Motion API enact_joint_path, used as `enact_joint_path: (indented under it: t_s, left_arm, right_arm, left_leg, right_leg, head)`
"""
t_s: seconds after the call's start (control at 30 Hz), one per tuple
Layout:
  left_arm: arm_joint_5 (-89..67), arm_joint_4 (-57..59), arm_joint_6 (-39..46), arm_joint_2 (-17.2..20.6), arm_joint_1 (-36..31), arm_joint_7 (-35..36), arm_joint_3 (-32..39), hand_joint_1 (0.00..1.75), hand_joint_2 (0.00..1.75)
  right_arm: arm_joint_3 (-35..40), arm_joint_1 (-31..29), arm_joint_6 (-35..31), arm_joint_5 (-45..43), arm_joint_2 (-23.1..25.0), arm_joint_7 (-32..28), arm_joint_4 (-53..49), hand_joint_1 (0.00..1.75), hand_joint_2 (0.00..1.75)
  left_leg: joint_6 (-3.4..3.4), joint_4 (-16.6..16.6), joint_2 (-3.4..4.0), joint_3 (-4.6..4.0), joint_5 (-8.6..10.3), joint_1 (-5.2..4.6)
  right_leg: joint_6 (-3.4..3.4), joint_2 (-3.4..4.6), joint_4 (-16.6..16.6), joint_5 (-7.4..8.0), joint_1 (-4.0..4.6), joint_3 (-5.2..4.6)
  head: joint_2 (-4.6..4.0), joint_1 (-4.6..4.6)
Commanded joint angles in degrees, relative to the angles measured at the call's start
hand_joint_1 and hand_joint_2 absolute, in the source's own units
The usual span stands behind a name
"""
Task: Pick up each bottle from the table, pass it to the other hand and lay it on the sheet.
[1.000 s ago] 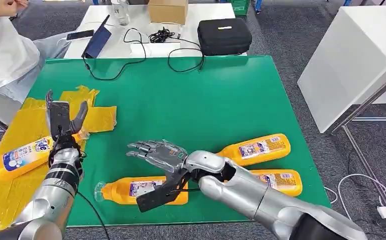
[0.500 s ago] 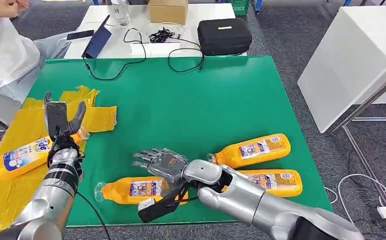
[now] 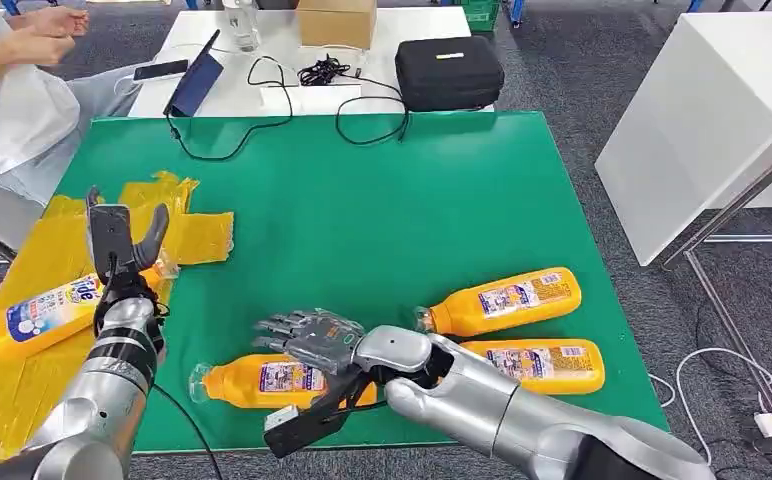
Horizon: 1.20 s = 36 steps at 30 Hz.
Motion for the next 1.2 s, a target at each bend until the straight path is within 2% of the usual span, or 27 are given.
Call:
enact_joint_path:
  t_s: [0.03,0.23,0.3,0.47,0.5,0.63,0.73,0.93,1.2]
  left_arm:
    - [0.6,4.5,-0.3,0.4,-2.4,-0.1,2.1,0.0,1.75]
    - [1.1,4.7,-0.4,0.3,-2.0,-0.2,2.5,0.0,1.75]
    - [1.1,4.5,-0.5,0.1,-2.0,-0.1,2.4,0.0,1.75]
    - [1.0,4.5,-0.3,-0.1,-2.0,0.0,2.4,0.0,1.75]
    - [1.1,4.5,-0.6,-0.1,-2.0,0.0,2.3,0.0,1.75]
    - [1.0,4.3,-0.5,-0.6,-2.3,0.3,2.1,0.0,1.75]
    - [1.0,4.3,-0.5,-0.8,-2.5,0.4,1.8,0.0,1.75]
    - [1.0,4.4,-0.5,-0.9,-2.5,0.4,1.8,0.0,1.75]
    - [0.3,5.0,-0.8,-2.6,-3.6,1.3,-0.2,0.0,1.75]
  right_arm:
    - [1.8,-1.3,0.9,-1.5,0.7,0.4,2.9,0.0,1.75]
    - [2.8,-1.2,0.3,-0.3,1.1,1.6,5.5,0.0,1.75]
    - [2.9,-0.9,0.1,0.1,1.4,2.1,7.6,0.0,1.75]
    - [3.1,-0.7,-0.2,0.4,1.4,2.1,8.2,0.0,1.75]
    - [3.0,-0.7,-0.8,1.3,1.8,3.7,9.3,0.0,1.75]
    - [3.1,0.3,-1.0,1.6,3.0,3.5,13.2,0.0,1.75]
    - [3.3,0.5,-1.1,2.1,3.9,3.6,16.0,0.0,1.75]
    - [3.3,0.5,-1.1,2.1,3.9,3.6,16.2,0.0,1.75]
    - [0.8,2.1,-2.4,3.8,6.9,5.9,27.2,0.0,1.75]
  left_leg:
    - [-0.07,0.0,0.05,0.18,-0.09,0.07]
    - [-0.11,0.0,0.01,0.36,-0.13,0.11]
    - [-0.05,0.0,0.0,0.13,-0.04,0.03]
    - [-0.05,0.0,-0.01,0.15,-0.04,0.05]
    - [-0.04,0.0,-0.02,0.1,-0.02,0.03]
    - [-0.1,0.0,-0.02,0.32,-0.11,0.1]
    - [-0.05,0.0,-0.07,0.16,-0.04,0.04]
    - [-0.05,0.0,-0.05,0.12,-0.04,0.04]
    - [-0.07,0.0,-0.19,0.21,-0.05,0.09]
  right_leg:
    - [-0.05,-0.02,0.0,-0.06,0.08,0.2]
    - [-0.08,-0.09,-0.1,-0.11,0.12,0.4]
    - [-0.03,-0.05,0.0,-0.04,0.04,0.14]
    - [-0.03,-0.07,0.0,-0.04,0.05,0.18]
    - [-0.02,-0.06,0.0,-0.03,0.03,0.12]
    - [-0.07,-0.11,-0.1,-0.09,0.12,0.38]
    - [-0.04,-0.13,-0.1,-0.05,0.05,0.19]
    - [-0.03,-0.11,0.0,-0.06,0.04,0.15]
    - [-0.05,-0.27,-0.1,-0.09,0.1,0.3]
  head:
    - [0.0,0.0]
    - [0.0,0.0]
    - [0.0,0.0]
    - [0.0,0.0]
    - [0.0,0.0]
    - [0.0,0.0]
    - [0.0,0.0]
    - [0.0,0.0]
    - [0.0,0.0]
